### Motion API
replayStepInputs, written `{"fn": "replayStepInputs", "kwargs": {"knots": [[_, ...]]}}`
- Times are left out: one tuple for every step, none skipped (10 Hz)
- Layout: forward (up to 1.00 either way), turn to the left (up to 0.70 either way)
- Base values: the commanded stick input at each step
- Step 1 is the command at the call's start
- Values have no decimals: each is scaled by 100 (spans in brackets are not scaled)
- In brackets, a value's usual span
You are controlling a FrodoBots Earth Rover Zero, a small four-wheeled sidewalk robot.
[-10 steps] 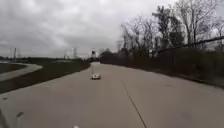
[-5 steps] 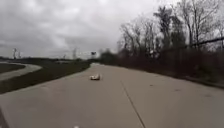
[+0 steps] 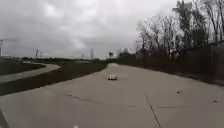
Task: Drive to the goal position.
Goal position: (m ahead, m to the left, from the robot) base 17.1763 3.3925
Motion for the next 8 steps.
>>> {"fn": "replayStepInputs", "kwargs": {"knots": [[100, 0], [100, 0], [100, 0], [100, 0], [100, 0], [100, 0], [100, -33], [100, -40]]}}
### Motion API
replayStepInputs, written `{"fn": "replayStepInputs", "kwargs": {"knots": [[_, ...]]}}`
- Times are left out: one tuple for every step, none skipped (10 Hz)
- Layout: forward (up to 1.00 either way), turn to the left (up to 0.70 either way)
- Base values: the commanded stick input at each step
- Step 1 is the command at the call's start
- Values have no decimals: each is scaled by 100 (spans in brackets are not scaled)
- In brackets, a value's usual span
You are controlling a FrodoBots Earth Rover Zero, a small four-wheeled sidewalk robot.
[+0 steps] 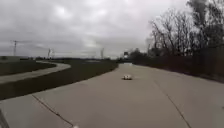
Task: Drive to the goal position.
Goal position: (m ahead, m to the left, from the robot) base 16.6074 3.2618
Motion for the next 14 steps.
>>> {"fn": "replayStepInputs", "kwargs": {"knots": [[100, -40], [100, -40], [100, -40], [100, -38], [100, 0], [100, 0], [100, 0], [100, 0], [100, 0], [100, 0], [100, 0], [100, 0], [100, 0], [100, 0]]}}
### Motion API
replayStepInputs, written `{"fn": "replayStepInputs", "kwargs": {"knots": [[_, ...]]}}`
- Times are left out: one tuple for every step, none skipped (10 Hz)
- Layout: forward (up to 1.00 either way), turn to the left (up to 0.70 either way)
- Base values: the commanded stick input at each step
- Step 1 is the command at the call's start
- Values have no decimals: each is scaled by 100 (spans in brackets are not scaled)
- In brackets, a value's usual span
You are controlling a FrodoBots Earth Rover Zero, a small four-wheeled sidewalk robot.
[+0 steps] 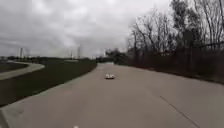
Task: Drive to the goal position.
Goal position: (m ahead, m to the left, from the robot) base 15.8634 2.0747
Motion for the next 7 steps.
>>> {"fn": "replayStepInputs", "kwargs": {"knots": [[100, 0], [100, 0], [100, 0], [100, 0], [100, 0], [100, 0], [100, 0]]}}
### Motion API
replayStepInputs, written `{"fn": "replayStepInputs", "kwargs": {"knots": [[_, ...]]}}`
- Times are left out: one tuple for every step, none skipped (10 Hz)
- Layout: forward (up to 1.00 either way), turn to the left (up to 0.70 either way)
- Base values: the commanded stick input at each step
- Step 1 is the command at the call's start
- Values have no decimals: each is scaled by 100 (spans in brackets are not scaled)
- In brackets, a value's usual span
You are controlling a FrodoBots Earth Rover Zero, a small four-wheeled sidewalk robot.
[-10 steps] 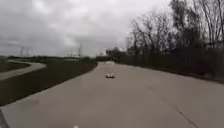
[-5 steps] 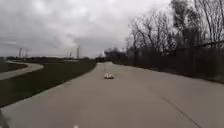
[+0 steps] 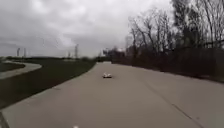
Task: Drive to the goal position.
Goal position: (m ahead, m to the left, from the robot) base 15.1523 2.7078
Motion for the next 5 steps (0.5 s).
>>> {"fn": "replayStepInputs", "kwargs": {"knots": [[100, 0], [100, 0], [100, 0], [100, 0], [100, 0]]}}
